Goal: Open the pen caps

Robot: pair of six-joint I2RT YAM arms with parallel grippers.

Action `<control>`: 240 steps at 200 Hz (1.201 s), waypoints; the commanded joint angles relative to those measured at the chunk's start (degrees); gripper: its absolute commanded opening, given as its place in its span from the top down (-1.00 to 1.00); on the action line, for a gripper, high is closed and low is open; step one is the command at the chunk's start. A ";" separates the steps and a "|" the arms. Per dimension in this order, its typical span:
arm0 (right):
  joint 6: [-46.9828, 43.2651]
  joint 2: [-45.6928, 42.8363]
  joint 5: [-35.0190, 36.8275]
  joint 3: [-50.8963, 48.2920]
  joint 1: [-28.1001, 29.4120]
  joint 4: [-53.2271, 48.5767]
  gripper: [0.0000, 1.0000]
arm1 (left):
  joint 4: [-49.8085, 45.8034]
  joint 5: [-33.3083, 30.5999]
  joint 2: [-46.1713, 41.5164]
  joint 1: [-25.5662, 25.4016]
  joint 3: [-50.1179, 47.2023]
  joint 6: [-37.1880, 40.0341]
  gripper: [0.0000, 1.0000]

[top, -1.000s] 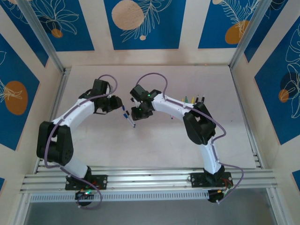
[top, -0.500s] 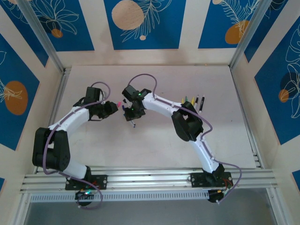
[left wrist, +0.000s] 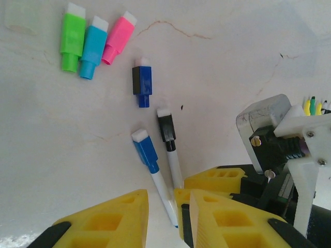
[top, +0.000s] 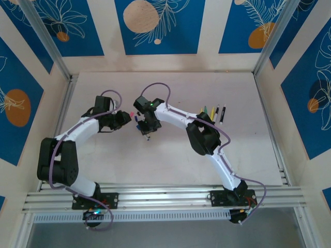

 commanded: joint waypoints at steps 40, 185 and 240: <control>-1.18 4.31 4.77 5.84 0.49 -6.46 0.41 | 0.79 1.37 1.46 0.84 1.94 0.08 0.46; -0.73 -3.04 7.16 -5.31 -2.33 -1.29 1.00 | 1.62 2.12 4.89 -2.73 6.96 -1.05 0.32; 0.83 -22.31 -9.16 -26.23 -5.88 16.49 1.00 | 2.99 2.39 8.53 -7.51 11.84 -3.59 0.26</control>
